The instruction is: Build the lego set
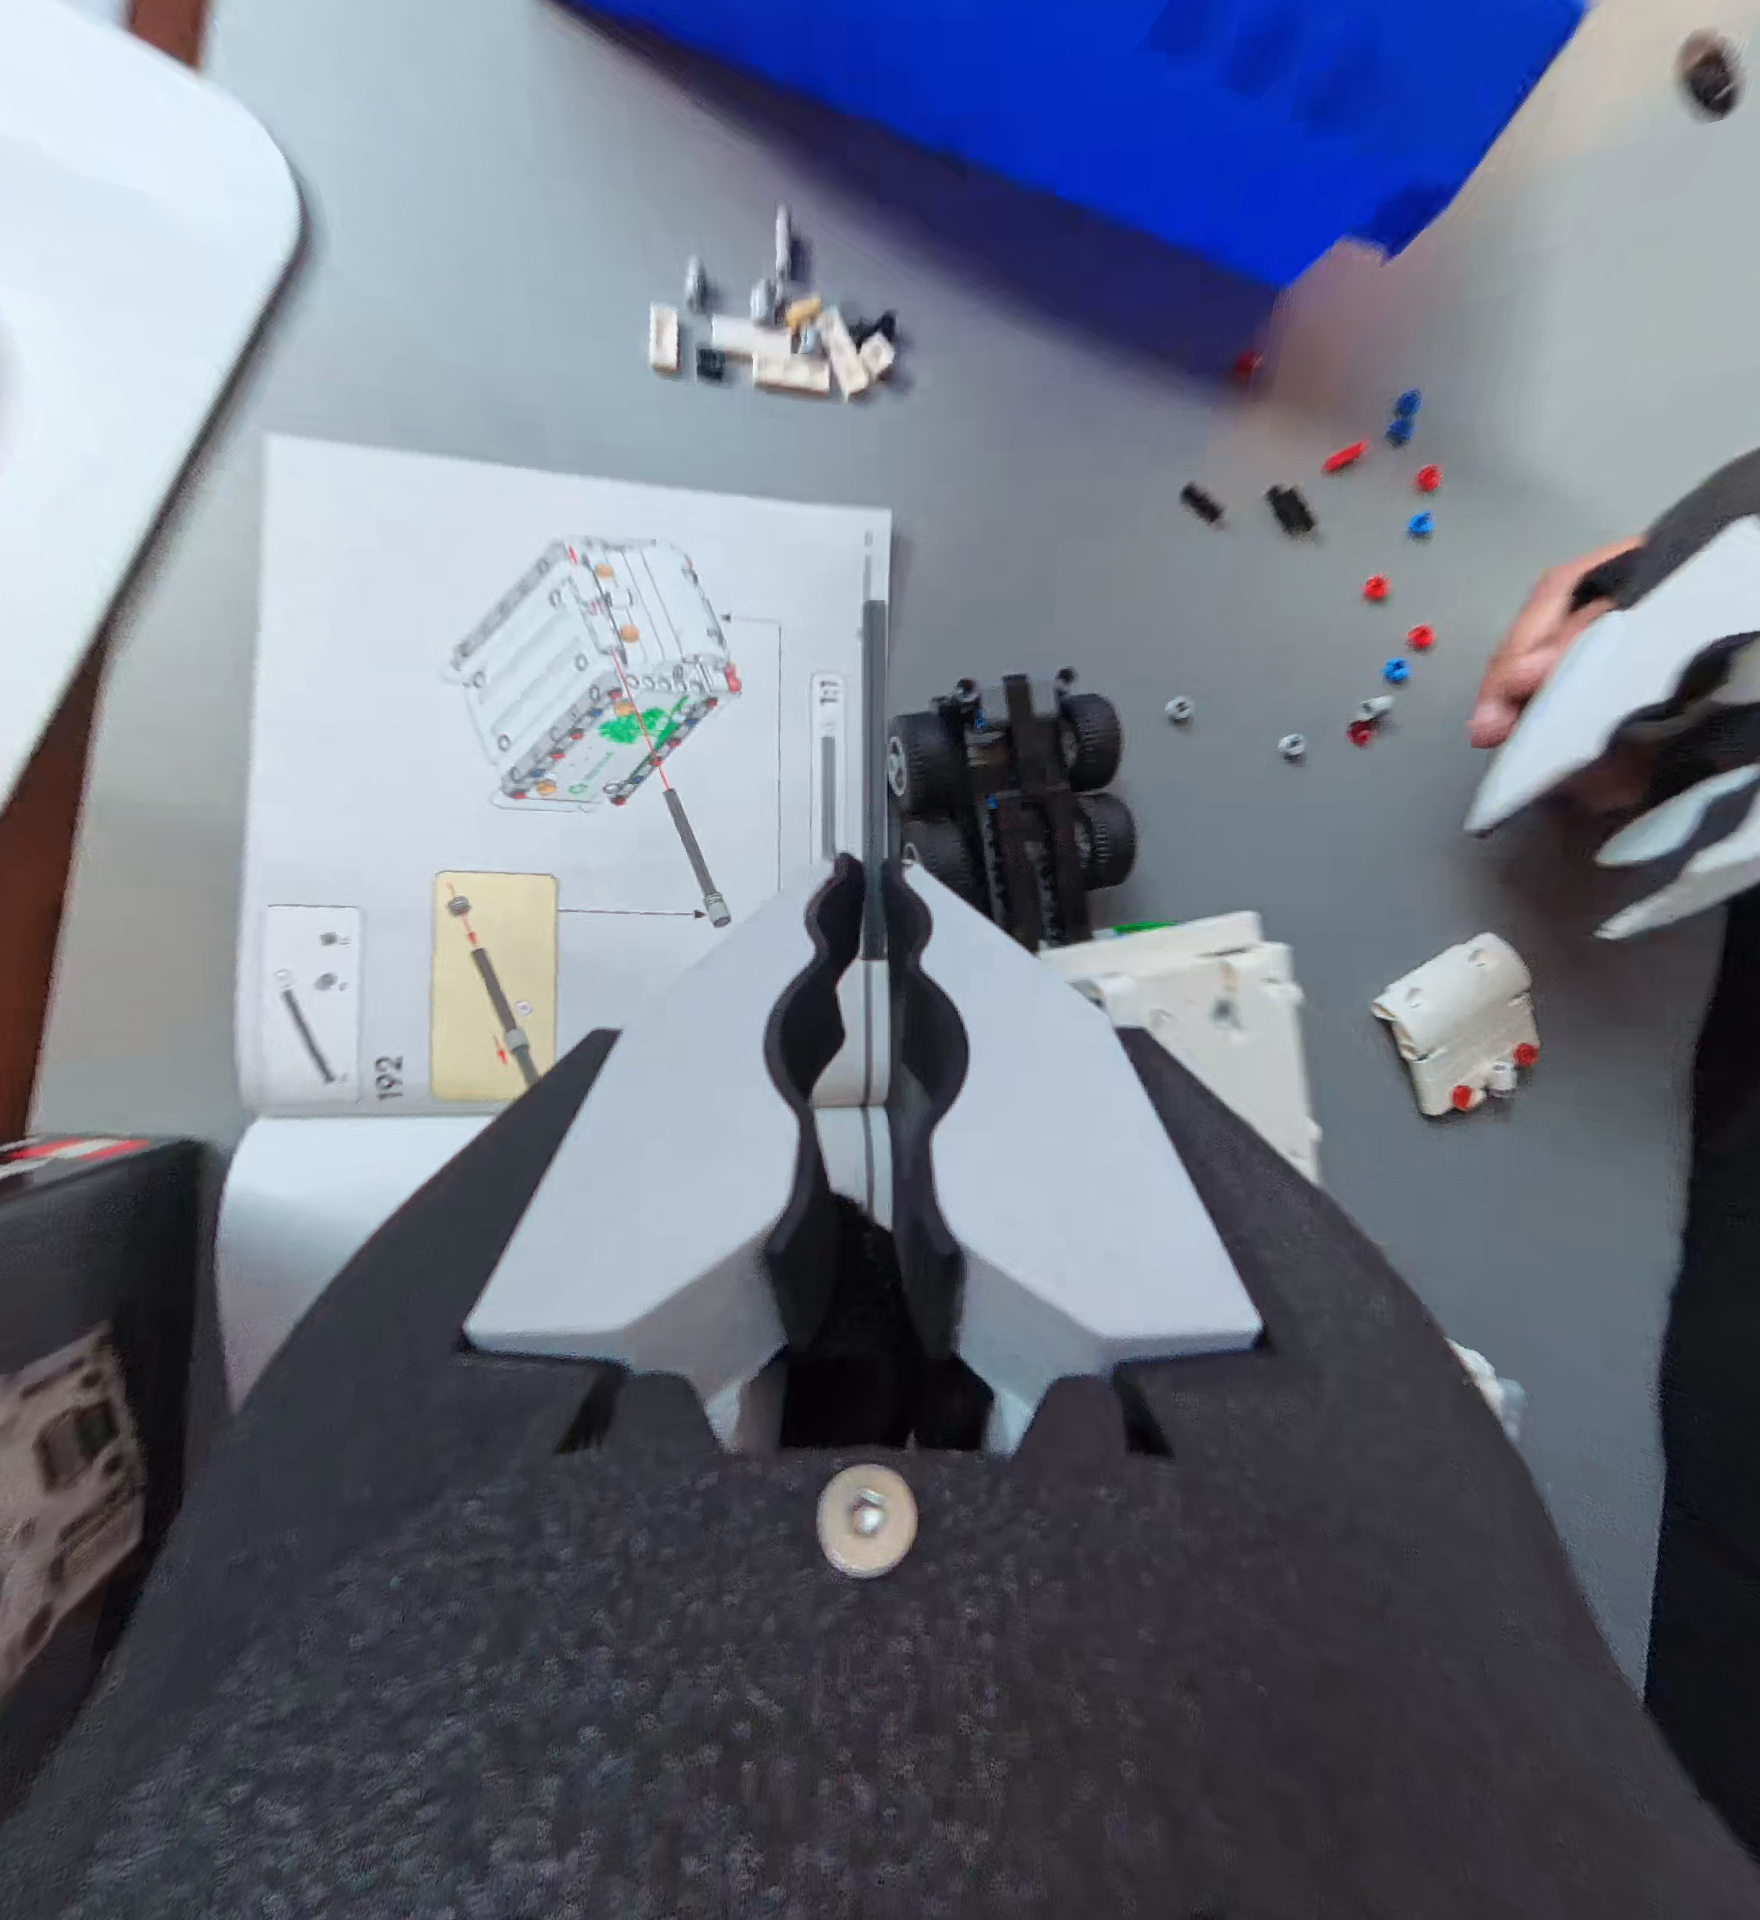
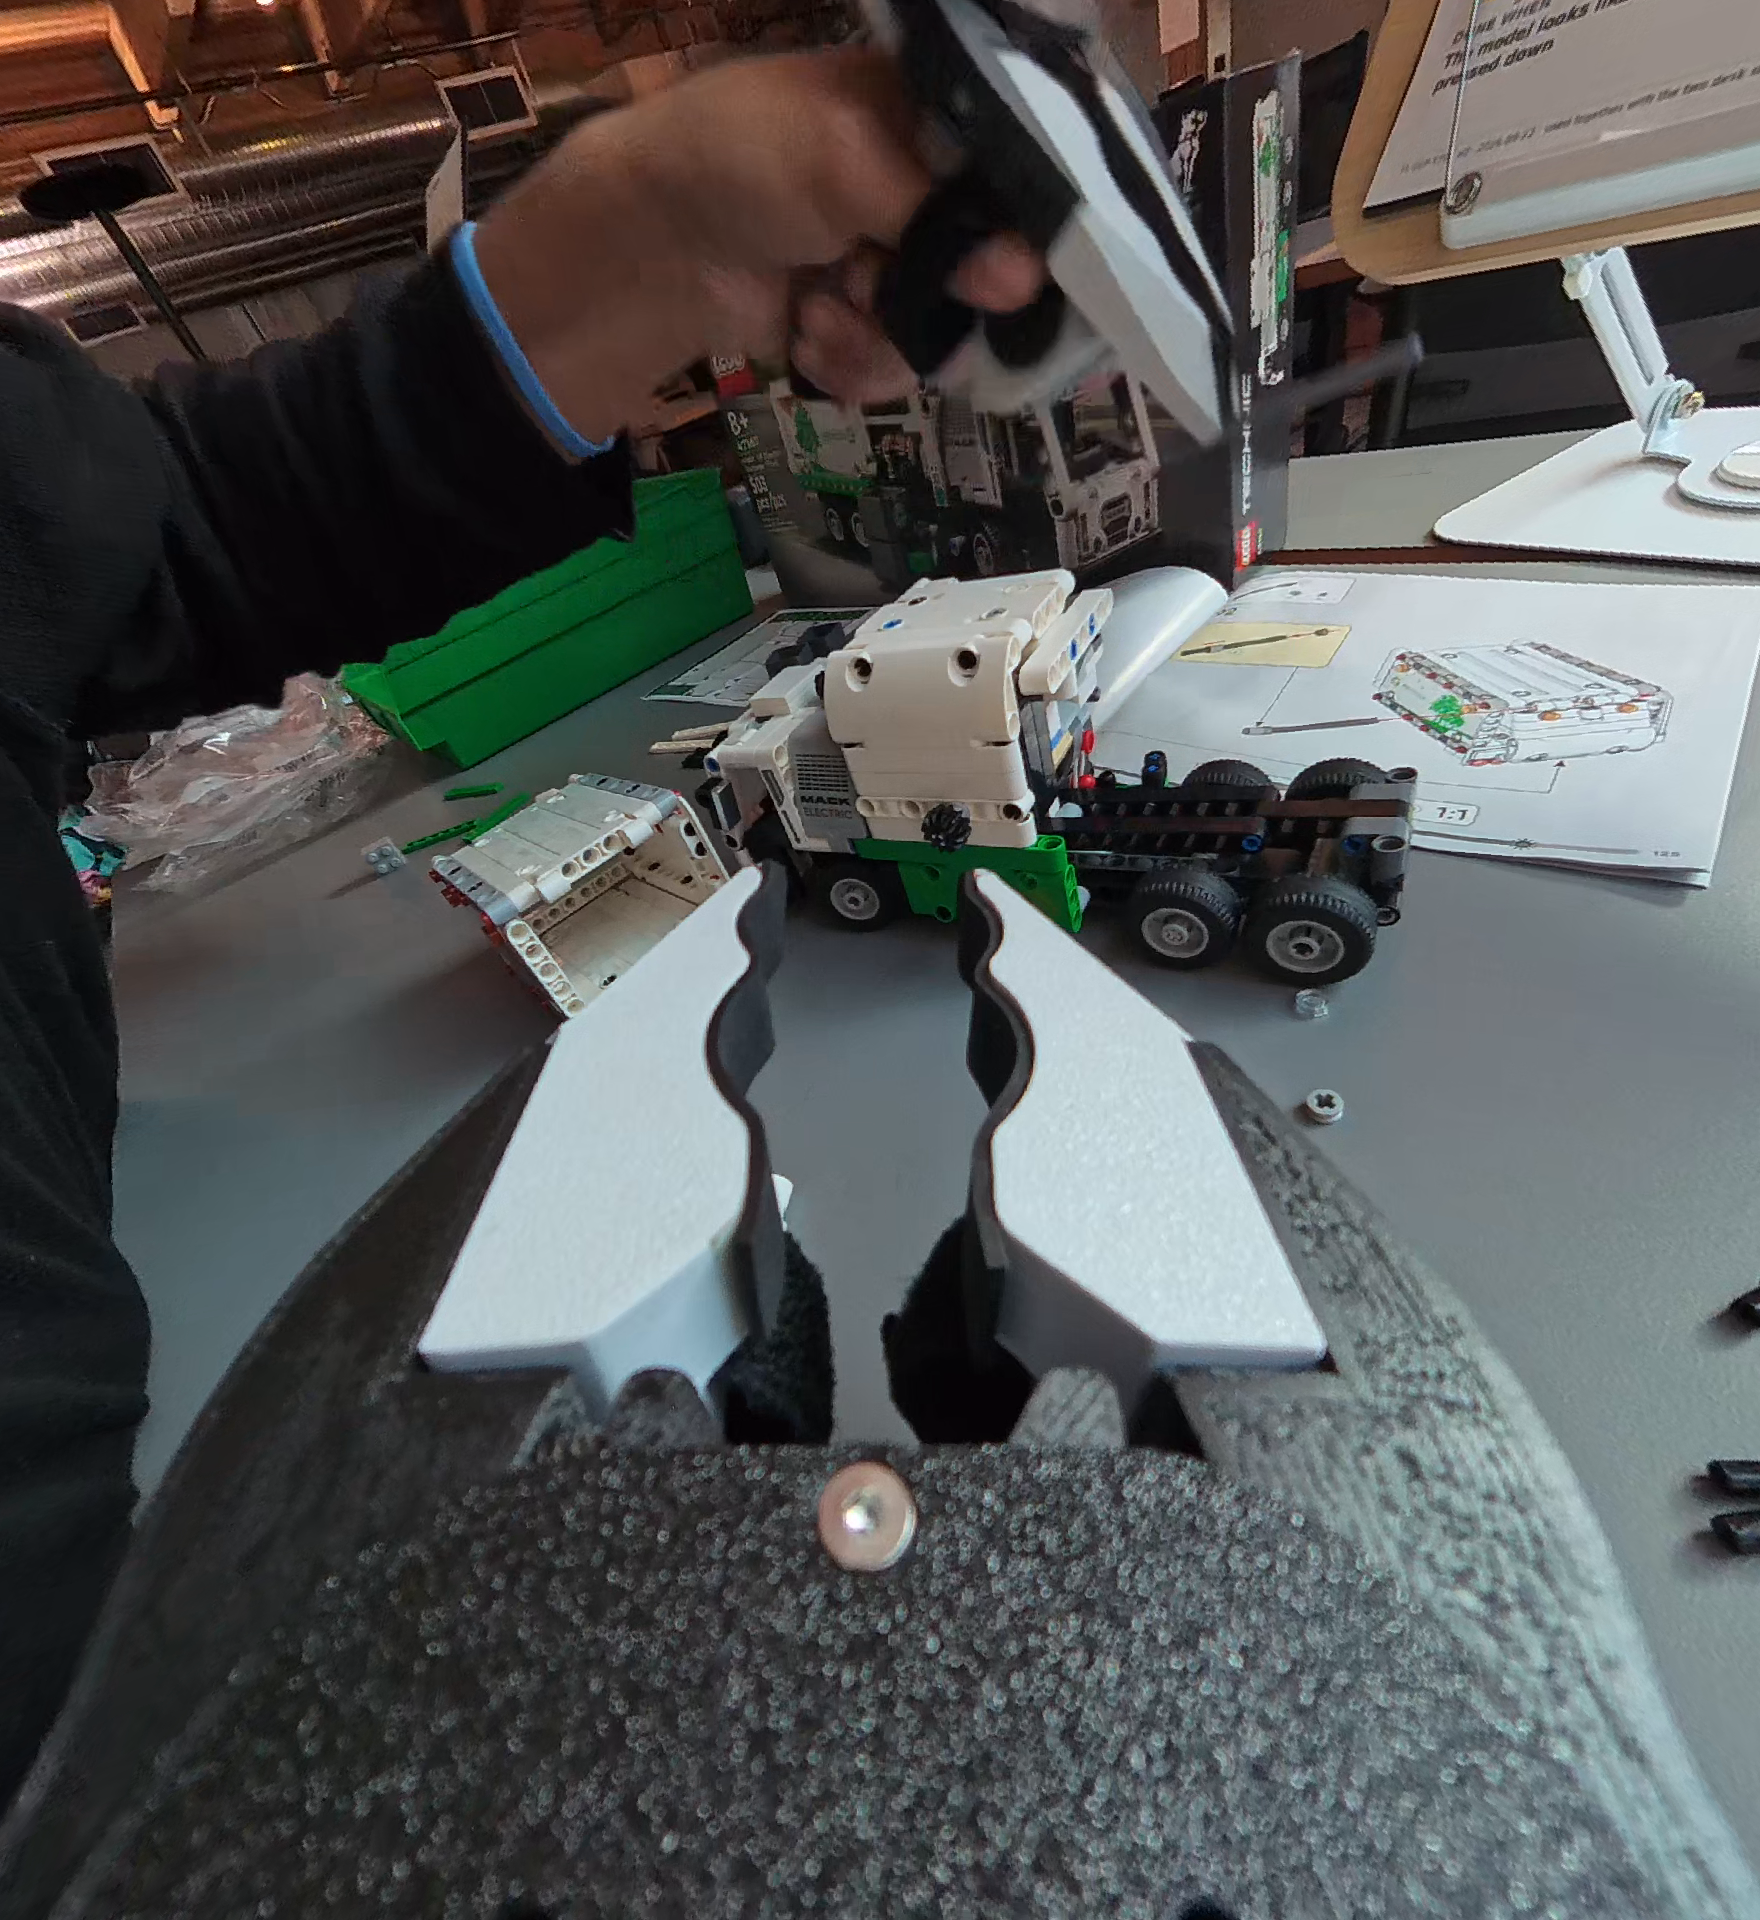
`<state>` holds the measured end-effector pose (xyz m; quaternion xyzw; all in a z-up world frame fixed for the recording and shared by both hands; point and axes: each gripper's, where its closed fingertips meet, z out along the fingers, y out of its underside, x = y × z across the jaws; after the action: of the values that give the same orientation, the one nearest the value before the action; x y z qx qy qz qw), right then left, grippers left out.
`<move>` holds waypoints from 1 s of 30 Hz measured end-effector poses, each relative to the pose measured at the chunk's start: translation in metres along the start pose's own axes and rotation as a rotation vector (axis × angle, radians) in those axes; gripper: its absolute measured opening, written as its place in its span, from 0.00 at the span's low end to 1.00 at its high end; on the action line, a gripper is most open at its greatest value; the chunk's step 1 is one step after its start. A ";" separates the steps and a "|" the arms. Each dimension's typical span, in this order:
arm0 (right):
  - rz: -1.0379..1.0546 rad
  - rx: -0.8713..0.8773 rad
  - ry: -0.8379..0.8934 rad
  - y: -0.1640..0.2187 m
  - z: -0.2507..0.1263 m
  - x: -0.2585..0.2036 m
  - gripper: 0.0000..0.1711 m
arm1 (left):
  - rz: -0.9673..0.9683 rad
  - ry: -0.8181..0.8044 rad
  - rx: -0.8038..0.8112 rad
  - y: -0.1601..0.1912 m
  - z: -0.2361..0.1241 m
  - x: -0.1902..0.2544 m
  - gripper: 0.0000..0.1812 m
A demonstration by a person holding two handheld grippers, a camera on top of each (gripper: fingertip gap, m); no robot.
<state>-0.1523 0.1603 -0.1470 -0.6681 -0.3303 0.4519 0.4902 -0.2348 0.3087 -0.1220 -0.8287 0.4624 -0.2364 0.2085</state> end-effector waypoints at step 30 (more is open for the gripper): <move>-0.052 -0.028 0.032 0.003 0.004 0.001 0.17 | -0.154 -0.305 0.088 0.202 0.041 0.219 0.01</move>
<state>-0.1558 0.1613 -0.1507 -0.6732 -0.3460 0.4237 0.4976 -0.2444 0.0260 -0.2255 -0.8780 0.3497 -0.1431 0.2938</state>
